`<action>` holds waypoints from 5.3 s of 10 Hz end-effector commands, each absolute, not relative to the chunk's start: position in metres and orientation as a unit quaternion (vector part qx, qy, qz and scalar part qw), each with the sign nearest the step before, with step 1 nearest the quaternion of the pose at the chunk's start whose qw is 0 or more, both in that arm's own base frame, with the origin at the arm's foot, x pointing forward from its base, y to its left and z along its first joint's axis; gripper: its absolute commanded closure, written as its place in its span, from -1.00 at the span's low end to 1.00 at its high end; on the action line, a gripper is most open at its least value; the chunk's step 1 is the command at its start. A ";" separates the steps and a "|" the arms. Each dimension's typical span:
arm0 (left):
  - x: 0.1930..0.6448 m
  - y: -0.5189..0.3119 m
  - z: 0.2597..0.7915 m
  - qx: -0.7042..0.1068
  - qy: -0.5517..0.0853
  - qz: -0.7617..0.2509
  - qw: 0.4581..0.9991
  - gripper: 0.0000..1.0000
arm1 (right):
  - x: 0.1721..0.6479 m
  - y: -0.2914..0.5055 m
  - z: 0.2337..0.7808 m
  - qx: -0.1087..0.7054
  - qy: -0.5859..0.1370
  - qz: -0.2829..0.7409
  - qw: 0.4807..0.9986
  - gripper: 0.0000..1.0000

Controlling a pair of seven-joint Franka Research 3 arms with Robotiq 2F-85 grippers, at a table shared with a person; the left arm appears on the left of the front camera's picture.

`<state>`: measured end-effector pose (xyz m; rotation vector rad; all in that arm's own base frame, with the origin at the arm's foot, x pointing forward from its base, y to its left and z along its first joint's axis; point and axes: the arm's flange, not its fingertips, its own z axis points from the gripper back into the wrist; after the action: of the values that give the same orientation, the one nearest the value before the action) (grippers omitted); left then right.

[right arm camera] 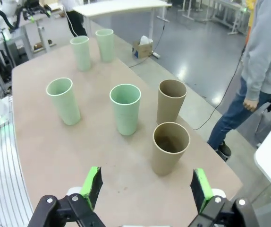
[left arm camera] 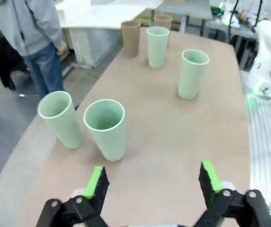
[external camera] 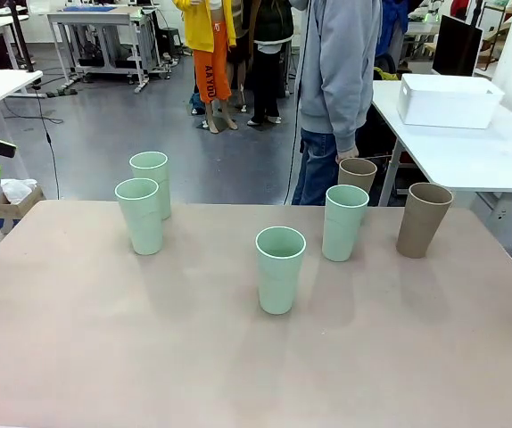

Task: Stack the cups and store them in the basket.
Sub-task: Pick up two Reusable plastic cups , one in each hand.

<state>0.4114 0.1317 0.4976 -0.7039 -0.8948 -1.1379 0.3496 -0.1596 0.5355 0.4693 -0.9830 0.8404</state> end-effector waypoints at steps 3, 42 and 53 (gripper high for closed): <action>0.403 0.130 0.496 -0.310 -0.442 -0.510 0.670 -1.00 | 0.339 -0.157 0.531 0.212 -0.475 0.398 0.756 -1.00; 0.406 0.133 0.501 -0.305 -0.432 -0.509 0.680 -1.00 | 0.340 -0.158 0.536 0.215 -0.469 0.391 0.762 -1.00; 0.405 0.133 0.499 -0.302 -0.427 -0.509 0.684 -1.00 | 0.336 -0.157 0.535 0.216 -0.457 0.385 0.773 -1.00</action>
<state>0.4055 0.1332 0.4989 -0.6772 -0.9578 -1.1400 0.3361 -0.1571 0.5343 0.4668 -0.9879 0.8325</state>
